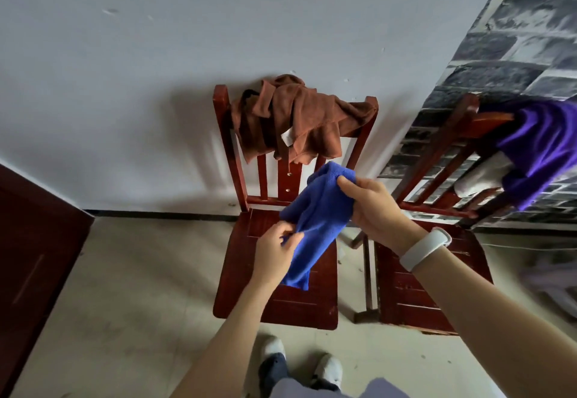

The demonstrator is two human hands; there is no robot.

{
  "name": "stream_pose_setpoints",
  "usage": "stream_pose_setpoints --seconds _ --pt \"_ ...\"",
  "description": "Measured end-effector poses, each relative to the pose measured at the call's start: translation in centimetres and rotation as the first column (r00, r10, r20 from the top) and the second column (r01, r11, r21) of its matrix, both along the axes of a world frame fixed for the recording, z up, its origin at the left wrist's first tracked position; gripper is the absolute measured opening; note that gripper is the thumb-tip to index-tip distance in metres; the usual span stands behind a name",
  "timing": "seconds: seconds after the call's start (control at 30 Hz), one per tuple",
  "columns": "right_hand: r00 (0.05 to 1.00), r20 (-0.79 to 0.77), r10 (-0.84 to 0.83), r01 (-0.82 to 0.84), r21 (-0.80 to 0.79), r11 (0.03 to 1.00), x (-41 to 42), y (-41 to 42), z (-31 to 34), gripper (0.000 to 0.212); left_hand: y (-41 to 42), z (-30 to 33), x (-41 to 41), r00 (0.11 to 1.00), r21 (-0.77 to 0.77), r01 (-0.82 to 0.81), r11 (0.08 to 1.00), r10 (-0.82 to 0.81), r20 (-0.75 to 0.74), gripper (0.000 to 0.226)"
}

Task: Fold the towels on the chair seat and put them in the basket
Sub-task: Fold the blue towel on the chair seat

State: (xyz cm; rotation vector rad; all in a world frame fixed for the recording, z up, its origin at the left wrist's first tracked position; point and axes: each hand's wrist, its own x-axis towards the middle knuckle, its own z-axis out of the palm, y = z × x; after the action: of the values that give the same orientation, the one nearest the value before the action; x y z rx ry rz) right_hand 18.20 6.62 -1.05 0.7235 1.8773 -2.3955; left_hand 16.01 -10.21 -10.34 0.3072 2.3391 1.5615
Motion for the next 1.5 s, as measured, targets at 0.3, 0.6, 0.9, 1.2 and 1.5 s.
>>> stream_pose_setpoints --seconds 0.3,0.6,0.9,1.2,1.5 --pt "0.977 0.187 -0.1 0.108 -0.035 0.994 1.9 3.7 -2.9 0.035 -0.6 3.3 -2.6 0.946 -0.172 0.117 0.978 -0.163 -0.281 0.008" --pt "0.963 0.255 -0.093 -0.01 0.376 0.926 5.2 6.7 -4.7 0.019 -1.4 5.4 -3.7 0.903 -0.391 0.367 0.844 -0.424 -0.066 0.028" --pt "0.97 0.091 -0.226 0.101 0.696 0.711 6.3 7.3 -4.5 0.019 -3.3 3.3 -2.2 0.905 -0.62 0.341 0.707 -0.425 0.014 0.023" --pt "0.957 0.24 -0.165 0.192 -0.096 0.977 9.6 8.7 -6.4 0.046 -4.9 -0.3 0.8 0.951 -0.285 0.204 0.937 -0.121 0.286 0.019" --pt "0.927 0.347 -0.143 -0.1 0.596 0.797 13.1 8.0 -11.8 0.027 -7.0 -0.8 1.9 0.97 -0.13 0.036 0.991 -0.004 0.242 0.033"
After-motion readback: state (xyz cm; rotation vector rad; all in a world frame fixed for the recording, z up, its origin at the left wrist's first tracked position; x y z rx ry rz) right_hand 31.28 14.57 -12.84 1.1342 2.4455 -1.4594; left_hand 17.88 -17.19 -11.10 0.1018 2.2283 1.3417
